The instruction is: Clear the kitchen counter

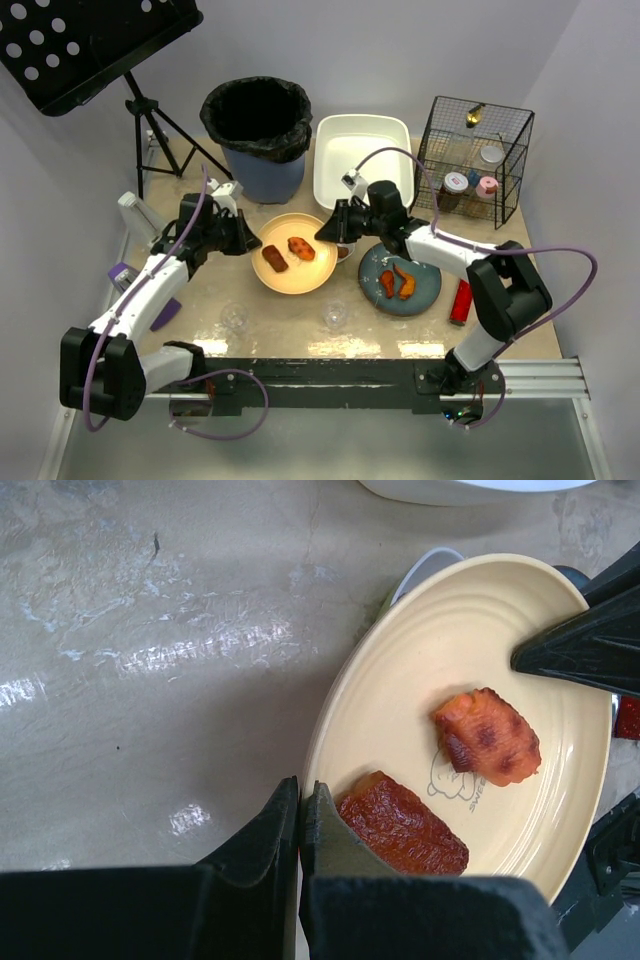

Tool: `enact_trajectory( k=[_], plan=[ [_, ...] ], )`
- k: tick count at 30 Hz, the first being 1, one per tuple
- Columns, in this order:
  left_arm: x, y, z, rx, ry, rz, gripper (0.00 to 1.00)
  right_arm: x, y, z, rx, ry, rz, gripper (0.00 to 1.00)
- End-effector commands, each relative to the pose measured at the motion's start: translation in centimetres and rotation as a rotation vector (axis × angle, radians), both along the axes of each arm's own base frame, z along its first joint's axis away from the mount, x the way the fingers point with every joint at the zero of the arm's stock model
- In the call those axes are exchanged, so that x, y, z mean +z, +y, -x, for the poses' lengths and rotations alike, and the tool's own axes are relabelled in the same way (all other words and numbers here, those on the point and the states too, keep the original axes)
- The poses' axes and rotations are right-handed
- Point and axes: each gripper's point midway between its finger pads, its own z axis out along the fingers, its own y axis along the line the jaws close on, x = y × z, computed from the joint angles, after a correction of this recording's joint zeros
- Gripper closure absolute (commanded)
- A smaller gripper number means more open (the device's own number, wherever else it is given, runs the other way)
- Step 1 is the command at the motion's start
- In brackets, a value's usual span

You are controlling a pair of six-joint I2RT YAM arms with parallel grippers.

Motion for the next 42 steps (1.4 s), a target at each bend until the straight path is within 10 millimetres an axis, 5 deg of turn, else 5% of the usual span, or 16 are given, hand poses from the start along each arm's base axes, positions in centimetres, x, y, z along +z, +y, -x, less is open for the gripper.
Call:
enact_trajectory(
  k=[1, 5, 15, 24, 32, 42],
  plan=[
    [3.1, -0.4, -1.9, -0.008, -0.116, 0.026, 1.00, 1.7, 0.9, 0.4, 0.067, -0.031, -0.038, 0.90],
    [2.7, -0.2, -2.1, 0.004, -0.114, 0.018, 0.99, 2.3, 1.0, 0.7, 0.065, -0.014, -0.067, 1.00],
    [1.5, 0.3, -2.0, 0.032, -0.093, -0.006, 0.56, 2.7, -0.5, -0.2, -0.009, 0.044, -0.101, 1.00],
    [3.4, 0.4, -2.0, 0.042, -0.143, 0.007, 0.41, 3.1, -3.1, -2.8, -0.165, 0.037, -0.047, 1.00],
    [4.5, 1.7, -1.9, 0.106, -0.191, -0.020, 0.39, 7.0, -6.7, -6.1, -0.294, -0.019, -0.056, 1.00],
    [1.5, 5.2, -1.8, 0.273, -0.135, -0.136, 0.33, 13.8, -8.5, -9.1, -0.388, -0.126, -0.040, 1.00]
  ],
)
